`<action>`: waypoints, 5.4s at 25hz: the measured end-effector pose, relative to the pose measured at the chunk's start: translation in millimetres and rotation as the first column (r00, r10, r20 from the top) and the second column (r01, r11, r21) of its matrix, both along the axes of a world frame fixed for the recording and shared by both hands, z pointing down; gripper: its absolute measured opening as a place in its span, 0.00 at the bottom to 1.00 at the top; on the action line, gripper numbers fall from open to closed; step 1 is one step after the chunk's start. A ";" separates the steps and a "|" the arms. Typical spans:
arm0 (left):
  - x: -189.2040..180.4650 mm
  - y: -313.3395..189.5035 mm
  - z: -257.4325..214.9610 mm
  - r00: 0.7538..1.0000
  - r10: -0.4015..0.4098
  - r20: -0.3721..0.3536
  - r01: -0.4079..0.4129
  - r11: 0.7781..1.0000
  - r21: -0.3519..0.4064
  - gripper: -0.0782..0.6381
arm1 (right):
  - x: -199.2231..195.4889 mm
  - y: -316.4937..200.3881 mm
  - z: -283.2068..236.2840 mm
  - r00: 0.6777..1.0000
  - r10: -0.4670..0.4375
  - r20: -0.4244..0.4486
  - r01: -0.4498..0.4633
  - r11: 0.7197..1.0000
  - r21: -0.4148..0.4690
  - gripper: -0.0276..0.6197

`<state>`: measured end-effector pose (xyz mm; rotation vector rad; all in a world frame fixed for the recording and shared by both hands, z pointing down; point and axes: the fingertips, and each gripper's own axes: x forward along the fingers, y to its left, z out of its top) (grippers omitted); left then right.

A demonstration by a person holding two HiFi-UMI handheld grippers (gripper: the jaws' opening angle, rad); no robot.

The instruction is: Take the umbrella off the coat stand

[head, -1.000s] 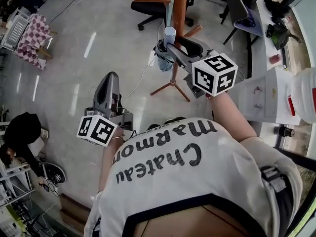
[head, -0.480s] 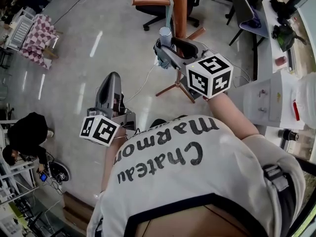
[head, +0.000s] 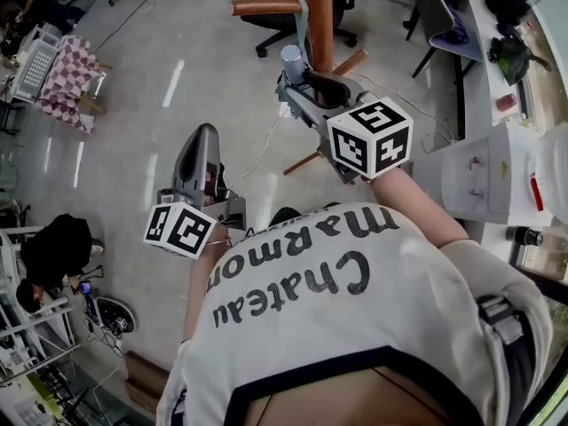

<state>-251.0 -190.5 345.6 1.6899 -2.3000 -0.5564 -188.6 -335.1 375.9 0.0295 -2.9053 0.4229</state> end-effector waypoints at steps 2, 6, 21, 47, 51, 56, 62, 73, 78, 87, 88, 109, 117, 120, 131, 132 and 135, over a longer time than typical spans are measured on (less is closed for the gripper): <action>-4.1 -5.4 -0.5 1.000 0.024 -0.003 -0.024 1.000 0.004 0.14 | -1.2 0.0 -0.1 1.000 0.014 -0.006 -0.014 1.000 0.000 0.29; -13.7 -15.2 0.2 0.996 0.085 -0.011 -0.084 0.996 0.007 0.14 | -2.9 -0.8 -0.2 0.998 0.057 -0.016 -0.057 0.998 -0.001 0.29; -71.4 -42.9 -15.2 0.919 0.395 -0.009 -0.395 0.918 0.018 0.14 | -10.7 -11.7 2.0 0.898 0.434 -0.076 -0.434 0.901 0.018 0.29; -125.4 -23.7 -11.0 0.852 0.523 -0.030 -0.518 0.850 0.090 0.14 | -3.0 -22.2 5.1 0.680 0.728 -0.083 -0.726 0.685 0.056 0.30; -135.0 -13.1 -13.8 0.859 0.511 -0.025 -0.506 0.856 0.101 0.14 | 0.0 -18.6 3.1 0.662 0.746 -0.077 -0.741 0.666 0.083 0.28; -146.3 2.4 -19.0 0.867 0.497 -0.018 -0.493 0.863 0.110 0.14 | 5.1 -10.9 0.8 0.643 0.760 -0.096 -0.754 0.650 0.095 0.28; -150.4 16.4 -17.4 0.873 0.488 -0.020 -0.483 0.867 0.121 0.14 | 11.7 1.4 0.3 0.626 0.772 -0.110 -0.764 0.635 0.112 0.28; -165.9 41.3 -7.9 0.895 0.443 -0.053 -0.433 0.892 0.130 0.14 | 9.1 18.3 -20.6 0.630 0.773 -0.077 -0.765 0.634 0.112 0.28; -162.9 48.3 -8.4 0.894 0.445 -0.050 -0.435 0.890 0.137 0.14 | 1.0 31.9 -32.6 0.661 0.748 -0.052 -0.740 0.663 0.113 0.28; -155.7 56.0 -7.9 0.895 0.442 -0.050 -0.432 0.891 0.138 0.14 | -12.1 53.3 -46.5 0.714 0.700 -0.022 -0.694 0.712 0.111 0.28; -154.8 56.7 -7.4 0.895 0.442 -0.052 -0.432 0.891 0.138 0.14 | -13.1 55.3 -47.3 0.719 0.695 -0.020 -0.690 0.716 0.109 0.28; -146.3 70.4 -3.5 0.889 0.454 -0.063 -0.444 0.887 0.130 0.14 | -18.3 84.6 -49.4 0.749 0.662 -0.022 -0.657 0.747 0.106 0.28; -136.4 64.4 0.4 0.870 0.488 -0.070 -0.478 0.870 0.116 0.14 | -16.4 87.4 -54.2 0.746 0.666 -0.012 -0.661 0.742 0.111 0.28; -134.9 63.7 0.8 0.869 0.489 -0.068 -0.480 0.869 0.119 0.14 | -16.8 90.3 -55.4 0.755 0.656 -0.006 -0.652 0.751 0.100 0.28; -132.2 60.4 0.3 0.869 0.491 -0.065 -0.481 0.868 0.126 0.14 | -23.5 99.2 -58.1 0.783 0.622 0.007 -0.619 0.778 0.107 0.28; -132.1 60.3 -0.4 0.869 0.491 -0.064 -0.481 0.867 0.128 0.14 | -24.0 100.2 -58.5 0.785 0.620 0.007 -0.617 0.780 0.107 0.28; -134.2 61.6 -2.3 0.867 0.495 -0.065 -0.484 0.865 0.134 0.14 | -28.0 105.1 -60.0 0.787 0.616 0.005 -0.613 0.783 0.105 0.28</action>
